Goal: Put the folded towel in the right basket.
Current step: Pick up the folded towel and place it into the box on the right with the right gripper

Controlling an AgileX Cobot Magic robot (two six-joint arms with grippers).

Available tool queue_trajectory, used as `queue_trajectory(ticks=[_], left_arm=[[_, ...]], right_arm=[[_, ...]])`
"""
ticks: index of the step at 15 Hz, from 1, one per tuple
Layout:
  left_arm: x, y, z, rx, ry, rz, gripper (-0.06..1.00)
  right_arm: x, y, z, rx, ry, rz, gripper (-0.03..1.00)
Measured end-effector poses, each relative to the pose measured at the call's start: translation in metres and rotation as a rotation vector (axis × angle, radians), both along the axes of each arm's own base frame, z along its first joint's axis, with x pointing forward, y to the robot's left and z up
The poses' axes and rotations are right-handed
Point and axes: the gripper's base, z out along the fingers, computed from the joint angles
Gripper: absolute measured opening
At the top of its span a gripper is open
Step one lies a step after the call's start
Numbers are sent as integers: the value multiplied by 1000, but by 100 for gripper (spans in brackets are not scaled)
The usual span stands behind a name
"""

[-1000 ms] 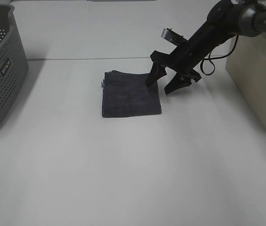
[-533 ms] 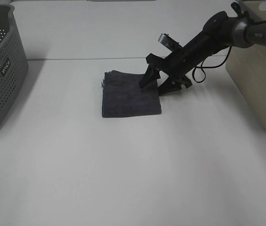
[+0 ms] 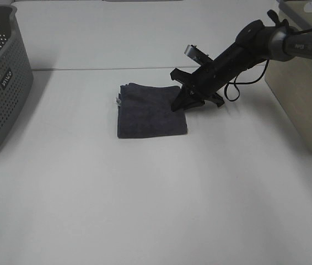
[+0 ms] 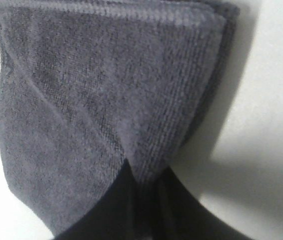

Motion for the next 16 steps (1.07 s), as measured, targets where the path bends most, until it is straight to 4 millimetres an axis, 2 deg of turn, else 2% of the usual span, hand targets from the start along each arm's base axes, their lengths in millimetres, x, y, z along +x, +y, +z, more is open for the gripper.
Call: queue_trajectory(ticks=[1, 2, 3, 4, 7, 10, 12, 13, 15, 16], left_arm=[[0, 0, 0, 0, 0, 0, 98], [0, 0, 0, 0, 0, 0, 98], [0, 0, 0, 0, 0, 0, 98], [0, 0, 0, 0, 0, 0, 98], [0, 0, 0, 0, 0, 0, 98], [0, 0, 0, 0, 0, 0, 98], [0, 0, 0, 0, 0, 0, 98], [0, 0, 0, 0, 0, 0, 98], [0, 0, 0, 0, 0, 0, 98], [0, 0, 0, 0, 0, 0, 98]], right_arm=[[1, -1, 13, -10, -27, 8, 5], [1, -3, 59, -23, -120, 22, 5], [-2, -4, 87, -24, -168, 30, 5], [-3, -5, 98, -29, -187, 36, 5], [-19, -11, 169, -62, -311, 57, 5], [-37, -26, 226, -173, -411, 20, 5], [-52, -41, 264, -292, -491, -31, 5], [-56, -45, 271, -318, -504, -41, 5], [-71, -64, 302, -413, -565, -105, 5], [-83, -97, 327, -426, -588, -190, 5]])
